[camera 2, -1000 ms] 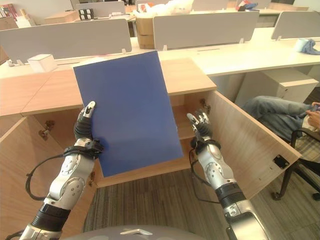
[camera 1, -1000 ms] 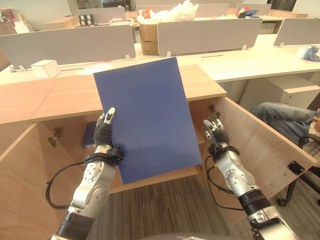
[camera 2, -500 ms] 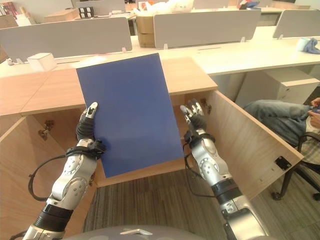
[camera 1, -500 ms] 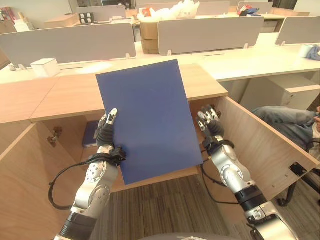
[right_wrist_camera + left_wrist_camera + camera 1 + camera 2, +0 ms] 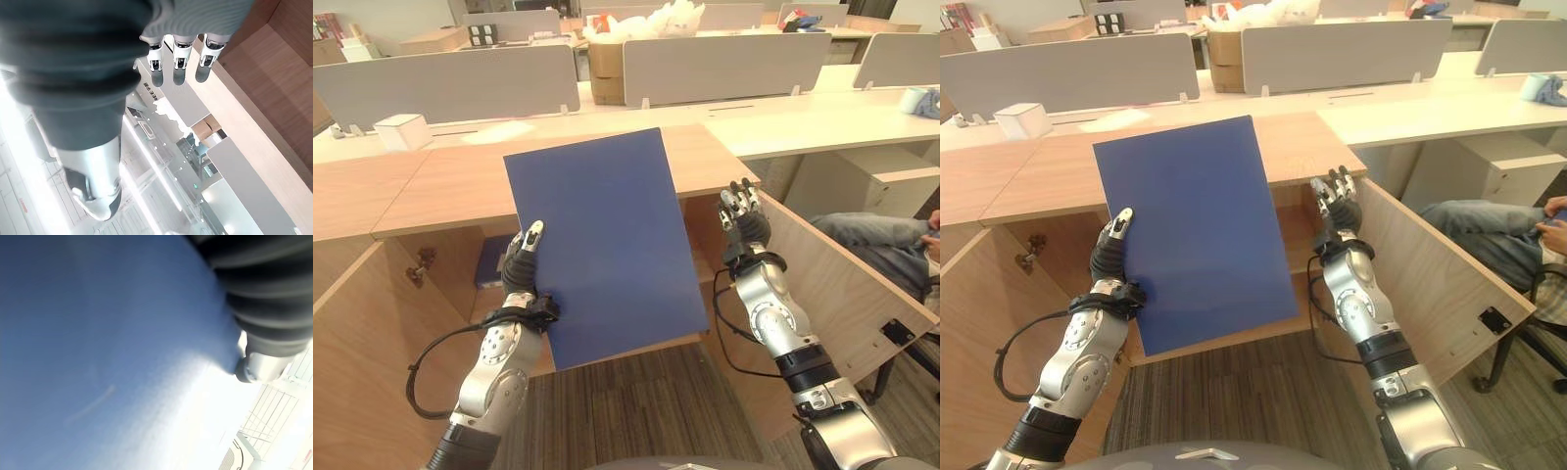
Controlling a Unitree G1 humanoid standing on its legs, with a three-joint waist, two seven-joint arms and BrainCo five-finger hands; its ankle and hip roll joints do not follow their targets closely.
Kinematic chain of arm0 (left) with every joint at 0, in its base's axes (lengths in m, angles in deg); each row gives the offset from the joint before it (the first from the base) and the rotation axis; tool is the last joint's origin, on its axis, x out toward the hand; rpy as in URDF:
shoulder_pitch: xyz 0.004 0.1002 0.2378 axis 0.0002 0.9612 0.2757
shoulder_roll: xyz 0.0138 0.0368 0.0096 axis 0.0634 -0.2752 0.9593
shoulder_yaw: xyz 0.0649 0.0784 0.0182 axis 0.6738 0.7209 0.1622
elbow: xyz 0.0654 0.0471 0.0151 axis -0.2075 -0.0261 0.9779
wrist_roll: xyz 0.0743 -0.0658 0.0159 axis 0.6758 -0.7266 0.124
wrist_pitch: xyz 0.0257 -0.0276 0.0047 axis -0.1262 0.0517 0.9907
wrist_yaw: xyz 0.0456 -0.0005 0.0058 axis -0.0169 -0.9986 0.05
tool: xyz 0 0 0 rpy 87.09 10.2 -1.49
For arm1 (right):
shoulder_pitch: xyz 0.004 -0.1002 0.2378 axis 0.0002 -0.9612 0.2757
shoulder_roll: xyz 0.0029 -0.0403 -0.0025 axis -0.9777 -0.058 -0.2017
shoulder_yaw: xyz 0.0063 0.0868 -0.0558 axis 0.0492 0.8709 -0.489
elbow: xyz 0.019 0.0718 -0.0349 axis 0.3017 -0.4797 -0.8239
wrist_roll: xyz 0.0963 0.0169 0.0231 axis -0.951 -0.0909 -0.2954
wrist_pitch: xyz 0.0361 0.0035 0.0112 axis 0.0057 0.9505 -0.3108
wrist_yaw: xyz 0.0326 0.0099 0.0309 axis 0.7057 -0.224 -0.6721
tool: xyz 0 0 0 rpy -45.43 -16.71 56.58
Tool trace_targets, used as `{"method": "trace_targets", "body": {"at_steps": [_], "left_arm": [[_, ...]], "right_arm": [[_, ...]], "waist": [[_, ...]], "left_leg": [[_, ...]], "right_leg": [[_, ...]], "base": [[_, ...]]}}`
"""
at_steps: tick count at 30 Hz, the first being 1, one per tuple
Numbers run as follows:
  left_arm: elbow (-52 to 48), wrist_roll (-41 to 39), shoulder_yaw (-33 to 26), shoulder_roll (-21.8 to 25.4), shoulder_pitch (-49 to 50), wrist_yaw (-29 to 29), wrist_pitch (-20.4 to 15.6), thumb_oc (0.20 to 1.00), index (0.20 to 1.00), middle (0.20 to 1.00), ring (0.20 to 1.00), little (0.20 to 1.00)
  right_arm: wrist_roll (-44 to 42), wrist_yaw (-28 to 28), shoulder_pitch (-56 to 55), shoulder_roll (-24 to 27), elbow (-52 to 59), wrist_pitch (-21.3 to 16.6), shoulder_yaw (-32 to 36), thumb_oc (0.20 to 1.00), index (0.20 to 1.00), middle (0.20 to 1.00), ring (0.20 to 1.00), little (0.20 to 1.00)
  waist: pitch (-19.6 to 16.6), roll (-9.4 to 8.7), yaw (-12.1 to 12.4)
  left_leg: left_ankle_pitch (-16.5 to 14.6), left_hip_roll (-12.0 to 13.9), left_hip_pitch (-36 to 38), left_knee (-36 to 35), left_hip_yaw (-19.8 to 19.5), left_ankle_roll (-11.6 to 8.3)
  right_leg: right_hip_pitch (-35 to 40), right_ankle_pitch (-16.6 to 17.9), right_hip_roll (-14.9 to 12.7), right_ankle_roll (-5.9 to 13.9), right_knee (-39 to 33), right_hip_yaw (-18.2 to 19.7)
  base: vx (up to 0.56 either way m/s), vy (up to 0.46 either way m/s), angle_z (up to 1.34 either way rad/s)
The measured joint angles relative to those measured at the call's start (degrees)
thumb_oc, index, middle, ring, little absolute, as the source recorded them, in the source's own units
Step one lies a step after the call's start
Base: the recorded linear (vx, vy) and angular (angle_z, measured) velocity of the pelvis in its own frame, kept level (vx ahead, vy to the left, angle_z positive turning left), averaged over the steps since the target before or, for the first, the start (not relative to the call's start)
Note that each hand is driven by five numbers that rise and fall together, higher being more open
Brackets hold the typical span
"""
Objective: Put the empty folder in the office cabinet
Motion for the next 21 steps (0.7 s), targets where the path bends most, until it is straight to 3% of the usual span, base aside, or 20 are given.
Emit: {"method": "trace_targets", "body": {"at_steps": [8, 14, 21], "left_arm": [[0.0, 0.0, -0.2, 0.1, 0.2, -0.9, 0.1, 0.200, 0.200, 0.200, 0.200, 0.200], [0.0, 0.0, -0.2, 0.1, 0.6, -1.4, 0.1, 0.200, 0.200, 0.200, 0.200, 0.200], [0.0, 0.0, -0.6, 0.2, 0.6, -2.2, 0.1, 0.200, 0.200, 0.200, 0.200, 0.200]], "right_arm": [[0.0, -5.4, 0.0, 0.9, 0.6, 4.1, -6.6, 1.000, 1.000, 1.000, 1.000, 1.000], [0.0, -9.8, 0.0, 5.8, 4.8, 6.8, -11.8, 1.000, 1.000, 1.000, 1.000, 1.000], [0.0, -13.2, 0.0, 6.8, 7.2, 8.1, -13.3, 1.000, 1.000, 1.000, 1.000, 1.000]], "waist": [[0.0, -0.05, 0.5], [0.1, -0.40, 1.3], [0.7, -1.53, 1.6]], "left_leg": [[-0.1, 0.0, -0.3, 0.0, -0.2, -0.16], [0.1, 0.0, -0.8, 0.0, -0.9, -0.10], [0.2, 0.0, -1.0, 0.0, -1.3, -0.18]], "right_leg": [[-0.2, 0.0, 0.0, 0.01, 0.0, -0.1], [-0.3, -0.1, 0.0, 0.03, 0.1, -0.8], [-0.2, -0.2, -0.1, 0.09, 0.1, -1.3]], "base": [[0.00, 0.000, 0.00], [0.00, 0.002, 0.05], [-0.01, -0.003, 0.03]]}}
